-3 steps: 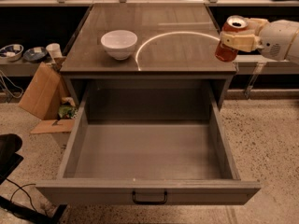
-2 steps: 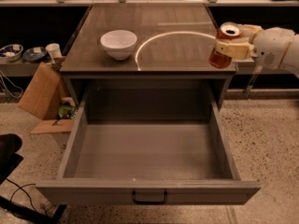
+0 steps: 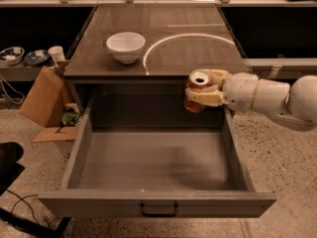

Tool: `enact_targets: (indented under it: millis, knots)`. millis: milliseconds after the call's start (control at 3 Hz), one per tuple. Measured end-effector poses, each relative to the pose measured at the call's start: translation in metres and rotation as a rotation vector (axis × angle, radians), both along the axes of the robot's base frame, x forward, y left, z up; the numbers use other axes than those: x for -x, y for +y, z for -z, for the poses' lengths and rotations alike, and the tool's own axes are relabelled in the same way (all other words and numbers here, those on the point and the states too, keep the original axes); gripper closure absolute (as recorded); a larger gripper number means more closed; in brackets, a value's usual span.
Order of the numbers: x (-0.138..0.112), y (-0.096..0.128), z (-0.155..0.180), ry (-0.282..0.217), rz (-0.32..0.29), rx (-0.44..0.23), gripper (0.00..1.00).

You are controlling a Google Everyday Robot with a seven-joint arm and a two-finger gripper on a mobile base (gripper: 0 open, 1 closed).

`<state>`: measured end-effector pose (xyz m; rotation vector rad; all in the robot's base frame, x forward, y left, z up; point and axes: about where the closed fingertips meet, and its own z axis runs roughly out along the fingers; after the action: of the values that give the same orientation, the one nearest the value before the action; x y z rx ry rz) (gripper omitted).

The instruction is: Place coke can into top drawer

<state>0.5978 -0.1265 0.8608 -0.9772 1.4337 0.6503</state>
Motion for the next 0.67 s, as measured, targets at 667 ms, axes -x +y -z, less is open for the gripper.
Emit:
enact_targets:
  millis: [667]
  knots:
    - [0.009,0.114,0.104,0.038,-0.223,0.128,1.0]
